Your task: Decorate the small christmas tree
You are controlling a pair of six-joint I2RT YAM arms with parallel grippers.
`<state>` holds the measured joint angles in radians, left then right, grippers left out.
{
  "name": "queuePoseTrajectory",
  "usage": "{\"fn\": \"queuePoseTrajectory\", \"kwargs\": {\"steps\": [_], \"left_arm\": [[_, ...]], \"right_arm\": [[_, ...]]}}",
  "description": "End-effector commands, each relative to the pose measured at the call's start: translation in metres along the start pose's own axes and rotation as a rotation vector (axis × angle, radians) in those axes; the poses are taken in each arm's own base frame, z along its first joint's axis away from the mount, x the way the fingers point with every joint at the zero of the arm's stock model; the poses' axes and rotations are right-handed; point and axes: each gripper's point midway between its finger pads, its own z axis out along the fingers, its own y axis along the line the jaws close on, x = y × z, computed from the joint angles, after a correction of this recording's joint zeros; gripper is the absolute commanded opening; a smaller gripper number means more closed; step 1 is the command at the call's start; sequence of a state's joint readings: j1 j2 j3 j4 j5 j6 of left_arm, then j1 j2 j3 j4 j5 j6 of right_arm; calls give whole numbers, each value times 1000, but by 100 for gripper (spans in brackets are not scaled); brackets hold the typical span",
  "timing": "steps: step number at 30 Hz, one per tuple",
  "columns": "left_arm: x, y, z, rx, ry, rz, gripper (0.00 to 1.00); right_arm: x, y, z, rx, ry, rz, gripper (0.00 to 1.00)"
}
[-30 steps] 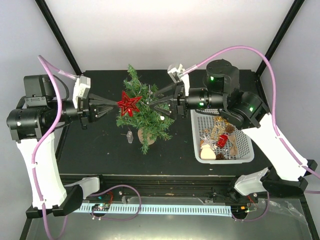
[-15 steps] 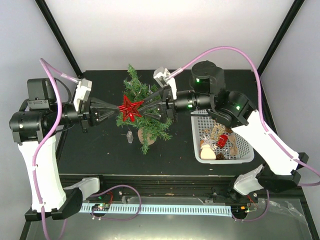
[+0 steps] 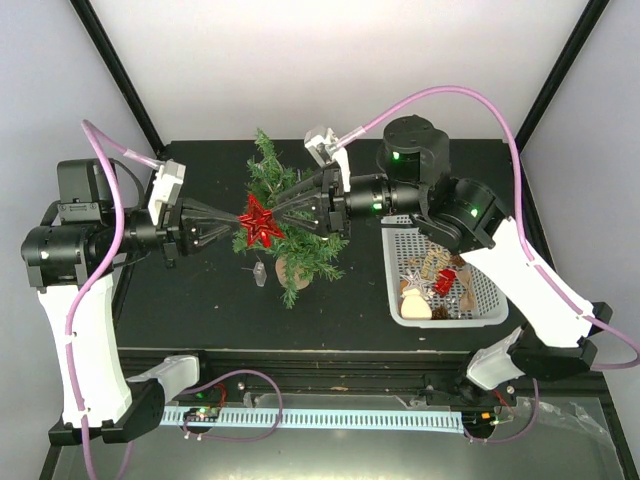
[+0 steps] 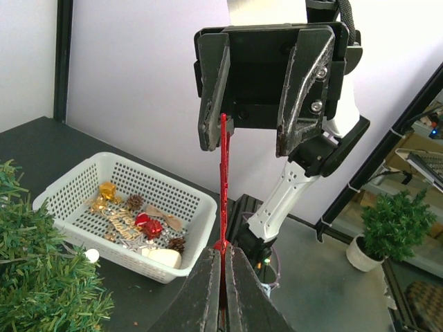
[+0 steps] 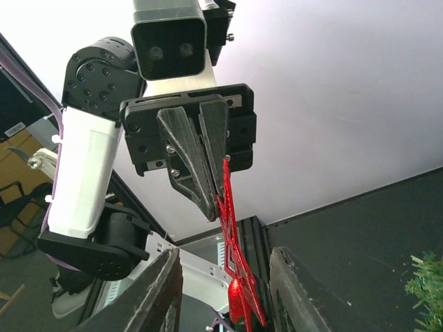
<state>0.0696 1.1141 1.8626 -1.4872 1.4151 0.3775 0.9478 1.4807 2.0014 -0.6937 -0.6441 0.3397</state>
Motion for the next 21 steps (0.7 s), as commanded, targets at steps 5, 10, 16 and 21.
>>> {"fn": "queuePoseTrajectory", "kwargs": {"steps": [5,10,16,21], "left_arm": [[-3,-5,0,22,-11,13,2],[-3,-5,0,21,-11,11,2],[-2,-3,1,20,-10,3,2],[-2,-3,0,15,-9,5,1]], "right_arm": [[-3,13,9,-76,8,-6,34],[3,13,13,-74,35,-4,34],[2,13,13,-72,38,2,20],[1,12,13,-60,36,-2,1]]}}
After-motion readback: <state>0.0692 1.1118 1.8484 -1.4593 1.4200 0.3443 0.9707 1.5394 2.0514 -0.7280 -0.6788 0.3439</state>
